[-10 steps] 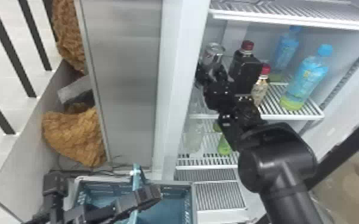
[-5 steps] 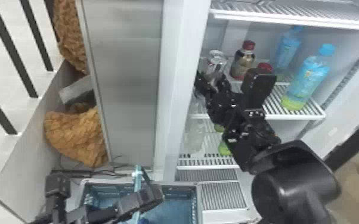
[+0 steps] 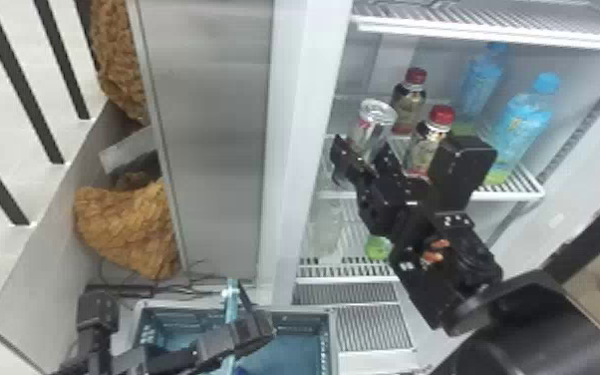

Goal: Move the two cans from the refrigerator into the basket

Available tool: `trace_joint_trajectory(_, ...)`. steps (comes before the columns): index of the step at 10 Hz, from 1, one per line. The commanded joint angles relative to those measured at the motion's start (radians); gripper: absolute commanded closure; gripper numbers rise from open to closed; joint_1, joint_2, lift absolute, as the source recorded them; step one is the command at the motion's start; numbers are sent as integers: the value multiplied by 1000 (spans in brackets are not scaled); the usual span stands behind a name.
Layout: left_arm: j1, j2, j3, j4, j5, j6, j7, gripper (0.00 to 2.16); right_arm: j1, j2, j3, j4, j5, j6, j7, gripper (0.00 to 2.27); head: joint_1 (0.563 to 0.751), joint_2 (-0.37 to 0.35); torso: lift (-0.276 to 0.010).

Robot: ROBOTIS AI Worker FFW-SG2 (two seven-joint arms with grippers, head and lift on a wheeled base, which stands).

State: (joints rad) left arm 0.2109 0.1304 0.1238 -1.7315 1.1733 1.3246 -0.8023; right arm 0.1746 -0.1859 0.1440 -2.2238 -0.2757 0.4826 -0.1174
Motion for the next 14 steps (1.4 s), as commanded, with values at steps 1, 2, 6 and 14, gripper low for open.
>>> trace_joint_trajectory(1,0,0,0,0,1,1,0,1191,59,-3,-24,-62,-7,25,-1,1184,695,-163,-31)
trace_joint_trajectory(2,0,0,-2,0,-1,1,0,1191,100,-3,-40,-107,-19,35,-1,1184,695,-174,-31)
trace_joint_trajectory(6,0,0,-2,0,-1,1,0,1191,279,-29,-40,-283,-91,106,2,1184,695,-188,-31)
trace_joint_trajectory(14,-2,-6,34,0,-11,-4,0,1191,535,-43,-30,-431,-213,313,71,1184,695,-96,-31)
